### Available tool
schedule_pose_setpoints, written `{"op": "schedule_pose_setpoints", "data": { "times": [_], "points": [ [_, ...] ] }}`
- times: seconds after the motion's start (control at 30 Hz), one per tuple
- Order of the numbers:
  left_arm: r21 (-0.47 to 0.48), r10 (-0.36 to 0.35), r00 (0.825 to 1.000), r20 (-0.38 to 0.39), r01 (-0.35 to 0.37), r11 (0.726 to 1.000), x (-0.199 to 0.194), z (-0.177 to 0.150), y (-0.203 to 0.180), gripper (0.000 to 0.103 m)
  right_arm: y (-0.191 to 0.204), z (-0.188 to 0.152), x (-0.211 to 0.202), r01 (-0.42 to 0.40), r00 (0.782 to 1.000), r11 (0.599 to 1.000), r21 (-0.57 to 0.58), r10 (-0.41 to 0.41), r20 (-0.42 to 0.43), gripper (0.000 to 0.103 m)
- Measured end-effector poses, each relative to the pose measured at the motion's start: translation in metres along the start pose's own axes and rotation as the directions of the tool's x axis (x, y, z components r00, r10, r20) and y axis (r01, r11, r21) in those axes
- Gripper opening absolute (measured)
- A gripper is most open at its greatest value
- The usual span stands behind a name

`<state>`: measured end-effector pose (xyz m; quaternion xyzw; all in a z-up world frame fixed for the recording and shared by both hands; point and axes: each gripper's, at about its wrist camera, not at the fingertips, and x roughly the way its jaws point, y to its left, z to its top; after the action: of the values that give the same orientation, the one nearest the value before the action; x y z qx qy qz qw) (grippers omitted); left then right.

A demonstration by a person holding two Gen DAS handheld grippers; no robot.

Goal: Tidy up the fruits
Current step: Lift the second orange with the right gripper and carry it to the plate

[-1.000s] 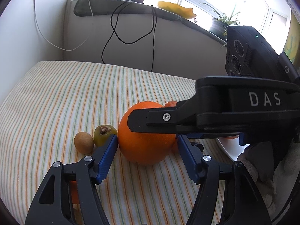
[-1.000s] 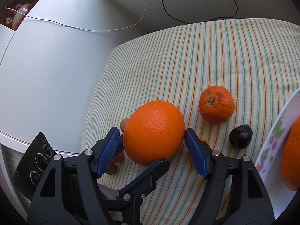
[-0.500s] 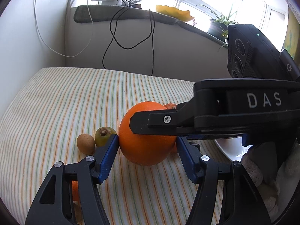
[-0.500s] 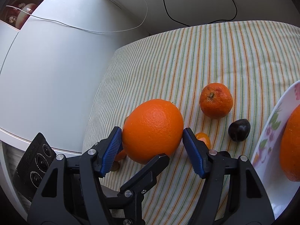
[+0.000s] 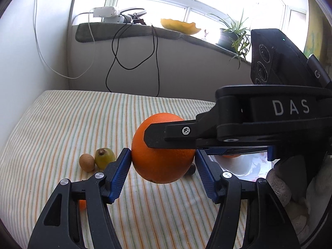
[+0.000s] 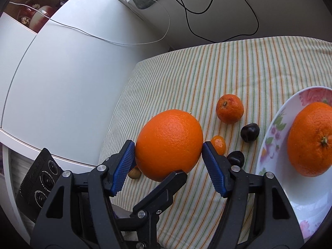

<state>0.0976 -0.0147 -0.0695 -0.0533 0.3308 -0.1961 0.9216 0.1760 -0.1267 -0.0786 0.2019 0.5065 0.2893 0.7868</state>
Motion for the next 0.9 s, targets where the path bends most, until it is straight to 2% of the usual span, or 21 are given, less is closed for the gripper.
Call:
{"op": "schedule_pose_setpoints", "data": {
  "times": [0.4, 0.67, 0.9],
  "points": [
    [0.046, -0.046, 0.999, 0.020, 0.045, 0.998, -0.013, -0.003, -0.034, 0.063, -0.025, -0.025, -0.060, -0.001, 0.999, 1.000, 0.021, 0.000, 0.049, 0.070],
    [0.072, -0.090, 0.996, 0.017, 0.088, 0.994, -0.006, -0.001, -0.061, 0.063, -0.033, -0.045, -0.097, 0.019, 0.996, 0.999, 0.040, -0.022, 0.083, 0.070],
    [0.091, -0.134, 0.991, 0.003, 0.133, 0.987, 0.004, 0.002, -0.085, 0.063, -0.050, -0.049, -0.115, 0.034, 0.993, 0.996, 0.079, -0.042, 0.109, 0.070]
  ]
}}
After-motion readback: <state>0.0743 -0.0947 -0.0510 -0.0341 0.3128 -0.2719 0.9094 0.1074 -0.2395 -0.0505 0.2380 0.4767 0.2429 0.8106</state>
